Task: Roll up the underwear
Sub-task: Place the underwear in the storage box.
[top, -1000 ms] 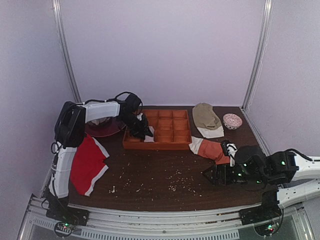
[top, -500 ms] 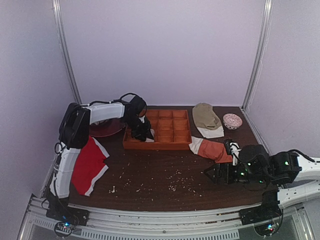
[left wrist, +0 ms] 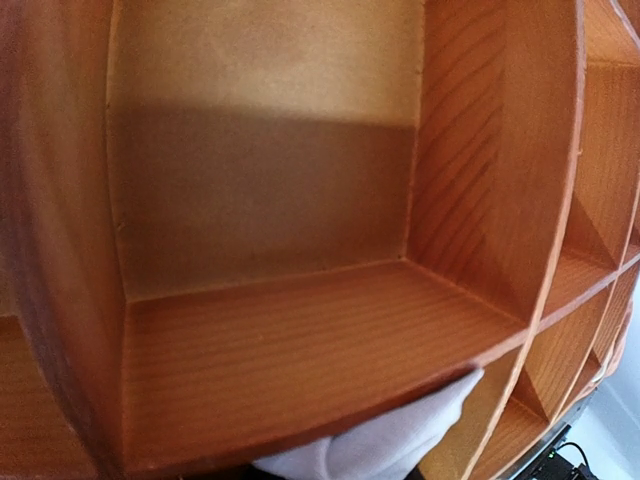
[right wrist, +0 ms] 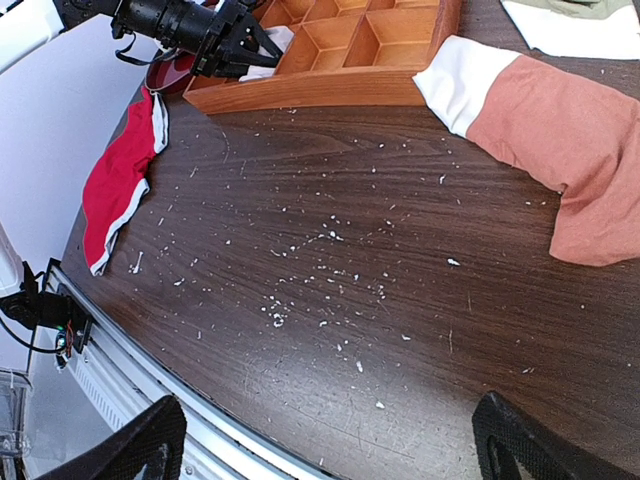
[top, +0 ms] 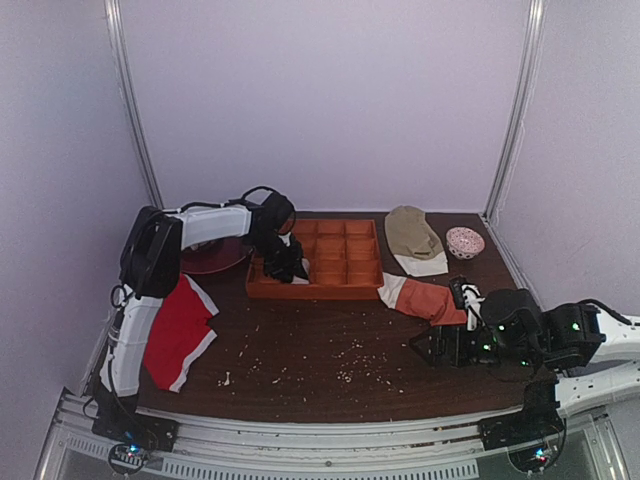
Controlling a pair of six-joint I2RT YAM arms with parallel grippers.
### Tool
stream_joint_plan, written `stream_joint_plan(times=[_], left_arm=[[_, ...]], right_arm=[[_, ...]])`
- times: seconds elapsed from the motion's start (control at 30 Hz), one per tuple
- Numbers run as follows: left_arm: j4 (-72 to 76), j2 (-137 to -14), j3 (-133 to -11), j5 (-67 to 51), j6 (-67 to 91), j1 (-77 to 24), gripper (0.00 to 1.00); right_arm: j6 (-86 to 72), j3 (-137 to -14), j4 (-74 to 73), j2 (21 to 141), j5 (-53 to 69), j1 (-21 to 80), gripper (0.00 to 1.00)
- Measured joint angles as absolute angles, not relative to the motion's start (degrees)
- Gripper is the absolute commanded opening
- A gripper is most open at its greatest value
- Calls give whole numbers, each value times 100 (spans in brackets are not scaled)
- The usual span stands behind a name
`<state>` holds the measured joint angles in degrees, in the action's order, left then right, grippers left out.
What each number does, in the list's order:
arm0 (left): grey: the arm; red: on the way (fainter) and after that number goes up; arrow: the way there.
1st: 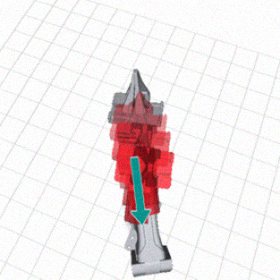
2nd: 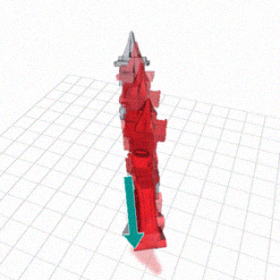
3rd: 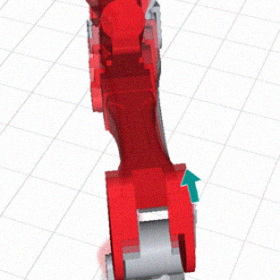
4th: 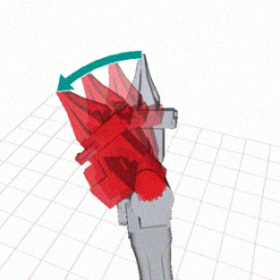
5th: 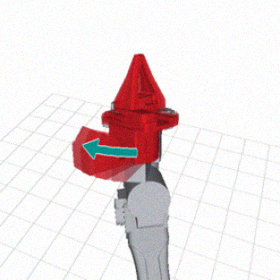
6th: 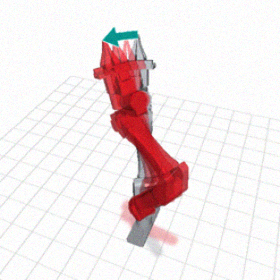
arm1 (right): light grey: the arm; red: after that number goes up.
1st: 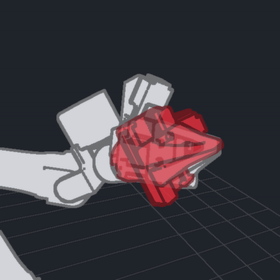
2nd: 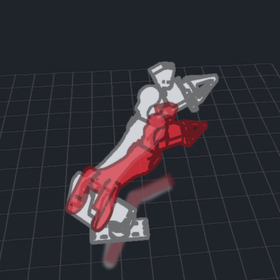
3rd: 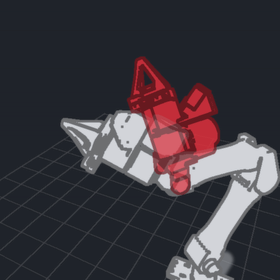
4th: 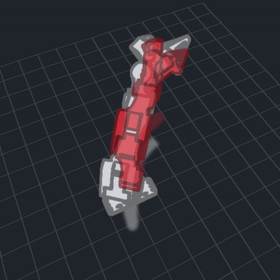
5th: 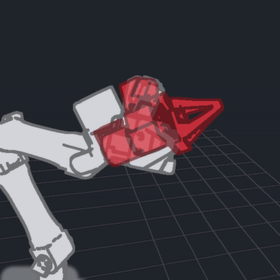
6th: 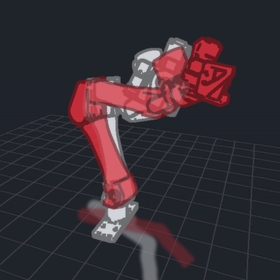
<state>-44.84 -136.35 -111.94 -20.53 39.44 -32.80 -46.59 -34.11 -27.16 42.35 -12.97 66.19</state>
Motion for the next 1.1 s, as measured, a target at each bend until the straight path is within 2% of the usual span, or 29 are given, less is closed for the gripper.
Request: stream_joint_plan(times=[0.2, 0.77, 1.0, 1.07, 1.1], left_arm=[[-4534, -13627, -11266, -1957, 3898, -3330, 39], [-5680, -13526, -11863, -1715, 3881, -3374, 48], [-5835, -12995, -12003, -1717, 3887, -3369, 60], [-5817, -12748, -11992, -1728, 3889, -3369, 69], [-5778, -12580, -11952, -1739, 3876, -3369, 71]], right_arm=[[-4676, -3354, -2716, 4230, -1297, 6619, 100], [-4668, -3347, -2703, 4230, -1299, 6619, 100], [-4628, -3347, -2703, 4233, -1317, 6619, 100], [-4633, -3347, -2705, 4233, -1396, 6619, 100], [-4637, -3347, -2709, 4233, -1435, 6619, 100]])
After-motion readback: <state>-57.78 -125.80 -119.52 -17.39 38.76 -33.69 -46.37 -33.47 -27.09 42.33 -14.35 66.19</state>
